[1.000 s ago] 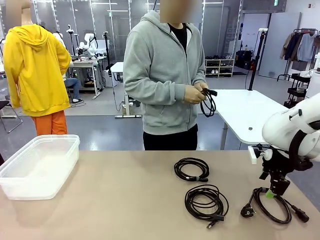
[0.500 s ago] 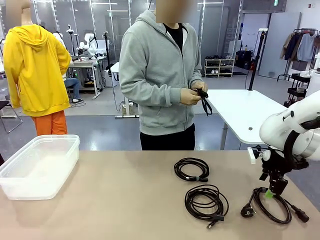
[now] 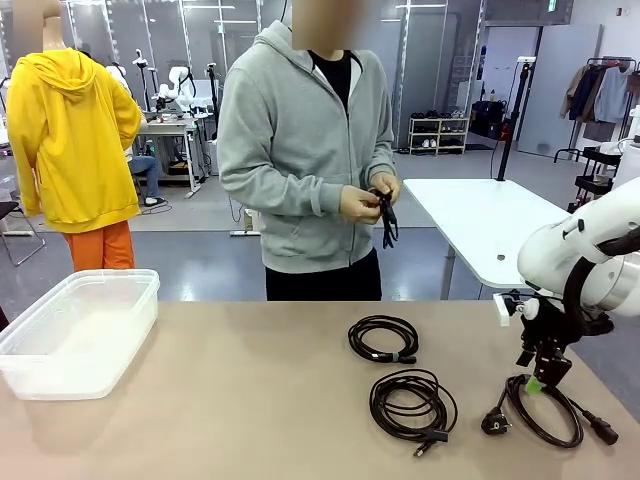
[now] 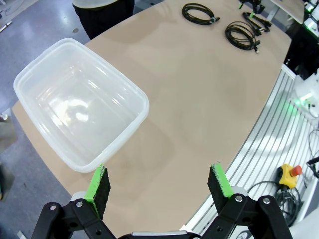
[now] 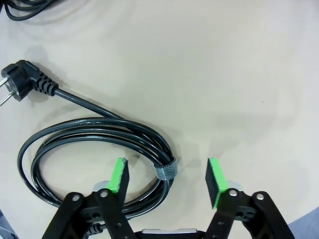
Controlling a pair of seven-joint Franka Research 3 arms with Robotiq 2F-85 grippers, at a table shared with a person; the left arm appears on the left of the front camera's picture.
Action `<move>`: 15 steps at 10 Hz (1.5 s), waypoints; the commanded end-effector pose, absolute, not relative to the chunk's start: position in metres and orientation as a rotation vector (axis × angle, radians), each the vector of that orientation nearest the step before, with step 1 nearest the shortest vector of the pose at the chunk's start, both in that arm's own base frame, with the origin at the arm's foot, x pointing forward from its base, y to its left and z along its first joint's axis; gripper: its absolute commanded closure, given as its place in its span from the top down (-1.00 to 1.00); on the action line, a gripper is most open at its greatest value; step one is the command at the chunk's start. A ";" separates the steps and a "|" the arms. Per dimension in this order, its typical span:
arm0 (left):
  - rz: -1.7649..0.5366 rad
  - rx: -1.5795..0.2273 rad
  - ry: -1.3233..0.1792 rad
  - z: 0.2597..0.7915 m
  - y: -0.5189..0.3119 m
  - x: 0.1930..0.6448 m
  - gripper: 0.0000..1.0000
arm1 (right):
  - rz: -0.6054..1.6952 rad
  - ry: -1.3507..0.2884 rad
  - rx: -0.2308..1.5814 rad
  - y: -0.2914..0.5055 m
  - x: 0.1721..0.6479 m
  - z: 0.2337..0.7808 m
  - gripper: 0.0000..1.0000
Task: Organize and store the cables.
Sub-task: Place the Power Cable into the Organizing box.
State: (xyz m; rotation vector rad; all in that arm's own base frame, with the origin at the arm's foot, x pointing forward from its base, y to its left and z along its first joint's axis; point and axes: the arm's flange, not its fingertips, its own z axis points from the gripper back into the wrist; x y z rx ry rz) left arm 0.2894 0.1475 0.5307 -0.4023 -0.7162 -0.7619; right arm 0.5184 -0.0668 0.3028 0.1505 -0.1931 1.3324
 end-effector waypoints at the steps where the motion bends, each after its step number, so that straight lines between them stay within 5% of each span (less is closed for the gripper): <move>1: -0.783 -0.409 -0.725 0.532 0.149 0.289 1.00 | 1.323 -0.164 0.153 -0.065 0.524 0.302 -1.00; 4: -0.783 -0.409 -0.725 0.532 0.149 0.289 1.00 | 1.320 -0.144 0.134 -0.065 0.522 0.302 -0.87; 7: -0.783 -0.409 -0.725 0.532 0.149 0.289 1.00 | 1.322 -0.141 0.116 -0.062 0.521 0.310 -1.00; 15: -0.783 -0.409 -0.725 0.532 0.149 0.289 1.00 | 1.314 -0.117 0.010 -0.035 0.488 0.410 -1.00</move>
